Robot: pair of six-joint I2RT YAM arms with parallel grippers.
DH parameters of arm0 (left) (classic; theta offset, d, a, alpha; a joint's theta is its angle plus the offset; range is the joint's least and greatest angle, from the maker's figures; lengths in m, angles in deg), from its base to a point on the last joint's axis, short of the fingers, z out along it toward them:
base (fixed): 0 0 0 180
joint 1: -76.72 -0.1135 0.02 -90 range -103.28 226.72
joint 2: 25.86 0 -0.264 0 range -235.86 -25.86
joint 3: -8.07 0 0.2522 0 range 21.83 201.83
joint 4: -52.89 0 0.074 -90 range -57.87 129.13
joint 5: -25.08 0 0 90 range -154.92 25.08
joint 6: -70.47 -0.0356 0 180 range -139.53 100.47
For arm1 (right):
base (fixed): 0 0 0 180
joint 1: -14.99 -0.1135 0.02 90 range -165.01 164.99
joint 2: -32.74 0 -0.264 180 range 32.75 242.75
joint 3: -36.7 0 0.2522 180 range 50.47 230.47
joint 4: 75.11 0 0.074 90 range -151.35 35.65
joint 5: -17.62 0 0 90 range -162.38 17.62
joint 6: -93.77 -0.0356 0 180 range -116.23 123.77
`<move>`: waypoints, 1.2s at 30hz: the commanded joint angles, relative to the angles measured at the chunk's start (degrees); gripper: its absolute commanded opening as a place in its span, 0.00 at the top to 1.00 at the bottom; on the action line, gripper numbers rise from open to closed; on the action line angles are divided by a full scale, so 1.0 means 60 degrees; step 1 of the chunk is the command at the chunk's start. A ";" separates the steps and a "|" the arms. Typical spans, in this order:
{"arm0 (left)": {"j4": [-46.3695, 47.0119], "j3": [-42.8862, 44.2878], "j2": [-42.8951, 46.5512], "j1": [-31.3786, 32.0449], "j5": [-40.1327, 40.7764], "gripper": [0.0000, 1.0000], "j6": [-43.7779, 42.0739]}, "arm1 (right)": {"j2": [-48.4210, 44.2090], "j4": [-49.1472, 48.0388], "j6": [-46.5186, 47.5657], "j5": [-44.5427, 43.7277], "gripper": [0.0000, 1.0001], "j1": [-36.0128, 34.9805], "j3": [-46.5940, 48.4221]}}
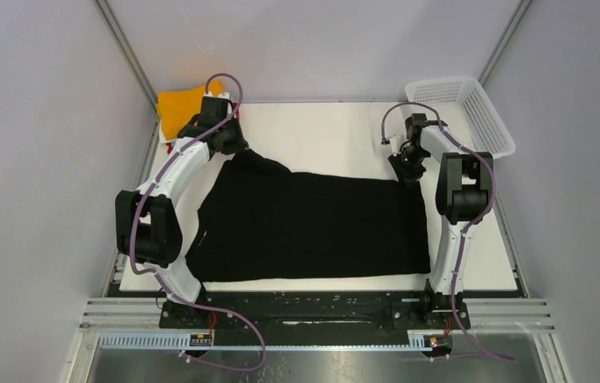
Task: Fold and stack the t-shirts
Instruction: Grab the side of the flattened tshirt furthest away from the robot with both arms, then fold the other side of the tshirt into a rectangle
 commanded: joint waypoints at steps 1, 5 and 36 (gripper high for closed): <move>0.0387 -0.0006 0.0492 0.0010 0.0108 1.00 -0.0109 | -0.0085 -0.0393 -0.0129 -0.0369 0.85 -0.0292 -0.0222; 0.0385 -0.0051 0.0541 0.0007 0.0040 1.00 -0.0144 | -0.0542 -0.0928 -0.0129 -0.0614 1.00 -0.0530 -0.0574; -0.1681 -0.5809 0.7826 0.1845 0.2304 1.00 0.3193 | -0.5093 -0.3915 -0.2572 -0.4610 1.00 -0.2506 -0.5001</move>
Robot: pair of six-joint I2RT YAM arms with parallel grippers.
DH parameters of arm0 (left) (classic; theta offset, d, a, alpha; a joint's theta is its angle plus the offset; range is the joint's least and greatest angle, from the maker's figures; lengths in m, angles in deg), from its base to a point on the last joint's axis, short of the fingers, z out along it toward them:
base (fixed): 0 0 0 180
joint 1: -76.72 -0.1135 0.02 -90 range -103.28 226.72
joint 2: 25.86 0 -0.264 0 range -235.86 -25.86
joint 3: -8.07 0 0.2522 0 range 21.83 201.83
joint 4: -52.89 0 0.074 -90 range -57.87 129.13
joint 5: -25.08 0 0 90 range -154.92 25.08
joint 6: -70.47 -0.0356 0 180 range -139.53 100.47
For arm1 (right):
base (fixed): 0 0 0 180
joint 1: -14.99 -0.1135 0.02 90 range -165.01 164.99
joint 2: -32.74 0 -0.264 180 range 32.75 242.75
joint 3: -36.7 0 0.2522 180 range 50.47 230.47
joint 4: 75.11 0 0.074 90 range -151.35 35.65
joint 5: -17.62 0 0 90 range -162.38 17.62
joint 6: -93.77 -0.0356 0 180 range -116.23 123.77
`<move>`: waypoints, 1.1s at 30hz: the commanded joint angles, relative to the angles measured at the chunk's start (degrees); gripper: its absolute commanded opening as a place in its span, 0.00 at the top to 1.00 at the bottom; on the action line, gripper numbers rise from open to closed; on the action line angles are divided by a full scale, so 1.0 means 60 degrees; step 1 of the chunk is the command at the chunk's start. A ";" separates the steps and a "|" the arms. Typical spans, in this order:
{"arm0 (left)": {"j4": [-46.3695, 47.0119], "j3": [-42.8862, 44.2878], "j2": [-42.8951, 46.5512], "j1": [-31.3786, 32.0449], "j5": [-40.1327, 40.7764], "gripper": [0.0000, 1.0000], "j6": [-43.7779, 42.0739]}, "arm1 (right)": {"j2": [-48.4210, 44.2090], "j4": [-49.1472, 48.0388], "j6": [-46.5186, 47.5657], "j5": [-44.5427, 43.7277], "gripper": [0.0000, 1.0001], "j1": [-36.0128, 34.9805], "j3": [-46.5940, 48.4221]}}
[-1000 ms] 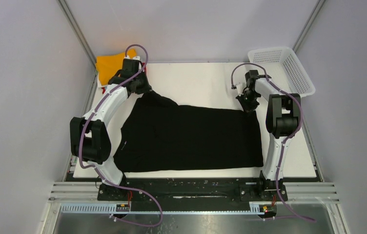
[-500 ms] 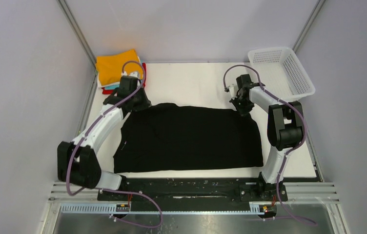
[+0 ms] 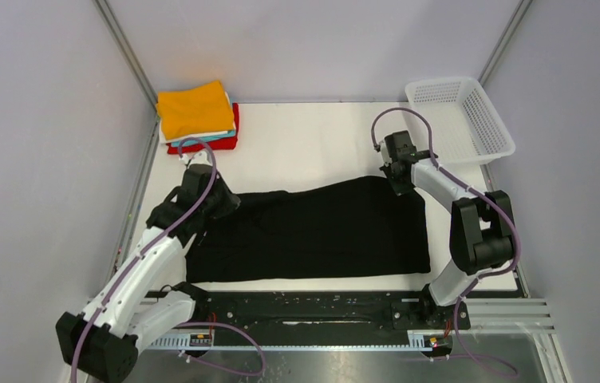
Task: Fold and stack the t-shirts
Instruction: Fold the other side of the tshirt into a rectangle
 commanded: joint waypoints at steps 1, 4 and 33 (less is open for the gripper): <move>-0.0767 -0.0438 0.1024 0.0083 0.0611 1.00 0.0662 | -0.0683 -0.0289 -0.0685 -0.0926 1.00 -0.0540 -0.0475; -0.1108 -0.0694 0.1611 0.0105 0.0683 1.00 0.0786 | -0.0855 -0.0113 -0.1075 -0.1444 0.99 -0.0758 -0.0822; -0.4187 -0.2056 0.4008 0.0627 0.0245 0.50 0.3019 | -0.4953 0.2000 -0.6769 -0.7042 0.00 -0.1338 -0.2088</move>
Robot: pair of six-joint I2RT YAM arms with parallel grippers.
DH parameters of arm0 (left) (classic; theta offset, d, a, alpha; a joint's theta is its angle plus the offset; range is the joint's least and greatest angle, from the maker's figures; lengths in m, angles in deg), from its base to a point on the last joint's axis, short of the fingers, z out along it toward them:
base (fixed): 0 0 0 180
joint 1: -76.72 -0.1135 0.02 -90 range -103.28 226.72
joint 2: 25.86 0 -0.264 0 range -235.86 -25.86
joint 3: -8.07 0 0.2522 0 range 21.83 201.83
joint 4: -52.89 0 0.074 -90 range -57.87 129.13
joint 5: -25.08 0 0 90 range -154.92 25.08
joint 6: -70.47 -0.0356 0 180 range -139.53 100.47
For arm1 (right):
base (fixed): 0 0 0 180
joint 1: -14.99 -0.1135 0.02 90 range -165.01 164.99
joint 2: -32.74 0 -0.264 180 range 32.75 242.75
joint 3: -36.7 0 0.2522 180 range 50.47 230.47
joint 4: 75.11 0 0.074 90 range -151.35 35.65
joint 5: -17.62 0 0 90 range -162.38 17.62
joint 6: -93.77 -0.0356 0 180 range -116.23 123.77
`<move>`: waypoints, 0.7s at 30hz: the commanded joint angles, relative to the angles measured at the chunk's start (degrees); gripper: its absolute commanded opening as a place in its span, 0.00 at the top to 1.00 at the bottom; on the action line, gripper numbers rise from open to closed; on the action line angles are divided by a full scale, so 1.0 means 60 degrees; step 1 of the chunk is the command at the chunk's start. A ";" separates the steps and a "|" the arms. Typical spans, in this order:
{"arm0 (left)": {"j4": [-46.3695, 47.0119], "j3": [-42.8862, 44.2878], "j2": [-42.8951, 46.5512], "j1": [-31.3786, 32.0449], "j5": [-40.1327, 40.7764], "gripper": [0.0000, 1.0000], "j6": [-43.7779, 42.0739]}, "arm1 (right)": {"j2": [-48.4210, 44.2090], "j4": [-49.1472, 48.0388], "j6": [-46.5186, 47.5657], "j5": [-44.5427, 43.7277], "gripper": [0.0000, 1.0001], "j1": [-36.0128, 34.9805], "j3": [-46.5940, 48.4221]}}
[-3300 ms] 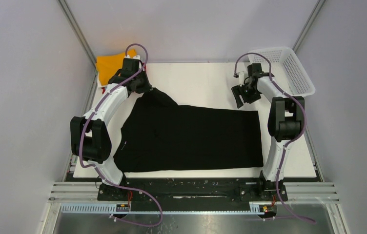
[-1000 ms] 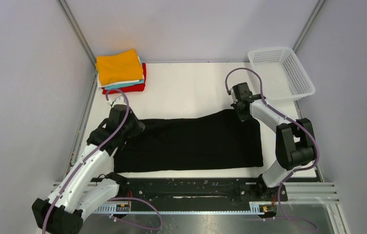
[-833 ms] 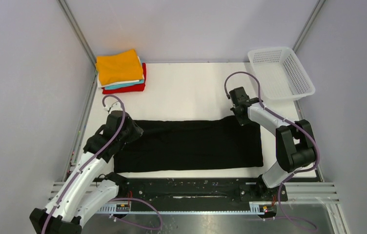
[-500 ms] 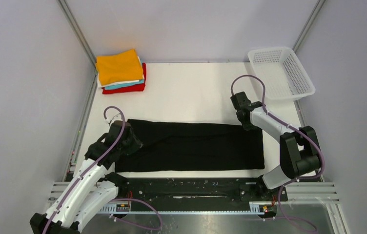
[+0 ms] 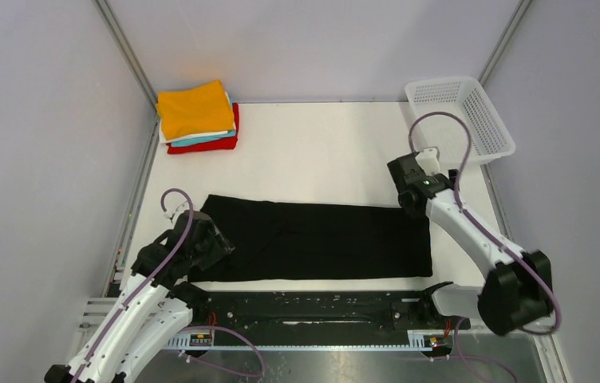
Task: Fold and stack the t-shirts
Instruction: Fold the other side of the tshirt into a rectangle
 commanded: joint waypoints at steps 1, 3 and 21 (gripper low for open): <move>-0.0572 0.0390 0.0374 0.0088 -0.0185 0.42 0.0207 | -0.1966 -0.1306 -0.1968 -0.0992 0.00 -0.0035 -0.0642; -0.0669 0.0603 0.0654 0.0092 -0.0370 0.03 -0.0008 | -0.2677 -0.2776 -0.1536 0.0543 0.01 -0.0001 -0.1223; 0.6890 0.0740 -0.6599 -0.0259 -0.1944 0.01 -0.1778 | 0.3411 -0.1218 -0.0897 0.2243 0.00 -0.0013 0.1358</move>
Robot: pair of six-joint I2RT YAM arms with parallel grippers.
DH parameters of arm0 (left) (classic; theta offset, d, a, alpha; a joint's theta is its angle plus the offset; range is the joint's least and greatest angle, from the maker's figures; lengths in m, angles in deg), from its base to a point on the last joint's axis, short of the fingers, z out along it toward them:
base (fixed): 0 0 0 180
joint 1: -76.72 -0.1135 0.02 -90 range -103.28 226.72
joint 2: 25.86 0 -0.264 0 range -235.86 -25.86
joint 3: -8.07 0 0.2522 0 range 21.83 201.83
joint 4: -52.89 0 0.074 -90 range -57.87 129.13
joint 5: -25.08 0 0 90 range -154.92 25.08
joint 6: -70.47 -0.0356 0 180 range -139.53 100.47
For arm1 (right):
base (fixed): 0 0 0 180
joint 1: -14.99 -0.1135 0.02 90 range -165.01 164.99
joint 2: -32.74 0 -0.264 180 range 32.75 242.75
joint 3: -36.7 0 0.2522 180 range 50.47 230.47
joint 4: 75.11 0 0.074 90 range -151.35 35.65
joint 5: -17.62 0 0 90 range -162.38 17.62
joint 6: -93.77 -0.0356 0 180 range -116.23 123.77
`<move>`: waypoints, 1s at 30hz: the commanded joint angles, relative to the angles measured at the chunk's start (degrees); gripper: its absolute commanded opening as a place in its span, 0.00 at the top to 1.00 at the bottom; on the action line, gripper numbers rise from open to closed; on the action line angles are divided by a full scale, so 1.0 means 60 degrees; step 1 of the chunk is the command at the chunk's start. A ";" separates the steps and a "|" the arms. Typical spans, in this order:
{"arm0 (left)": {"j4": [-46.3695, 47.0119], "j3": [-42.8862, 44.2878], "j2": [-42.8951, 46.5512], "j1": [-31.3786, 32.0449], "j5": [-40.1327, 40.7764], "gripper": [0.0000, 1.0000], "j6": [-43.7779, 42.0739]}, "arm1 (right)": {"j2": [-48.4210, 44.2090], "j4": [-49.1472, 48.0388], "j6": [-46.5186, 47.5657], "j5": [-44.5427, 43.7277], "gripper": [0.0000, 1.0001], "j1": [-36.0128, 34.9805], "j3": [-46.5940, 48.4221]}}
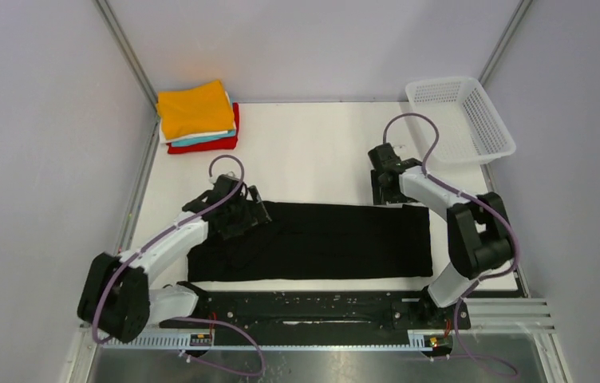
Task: Fold and stack the t-shirts
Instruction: Fold the other side of the tshirt into a rectangle
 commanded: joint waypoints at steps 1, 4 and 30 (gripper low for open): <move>0.2579 0.0048 -0.1668 -0.0384 -0.0746 0.01 -0.0264 | 0.1167 0.1344 -0.0392 -0.1441 0.01 -0.0017 0.0665; 0.3018 -0.0185 -0.2776 -0.0929 -0.1332 0.01 -0.0237 | 0.1709 0.1649 -0.0420 -0.2143 0.00 0.0021 0.0688; 0.2593 0.1721 -0.4563 -0.1982 -0.1198 0.01 0.0083 | -0.3374 -0.1703 -0.0913 0.5576 0.00 0.2045 -0.2324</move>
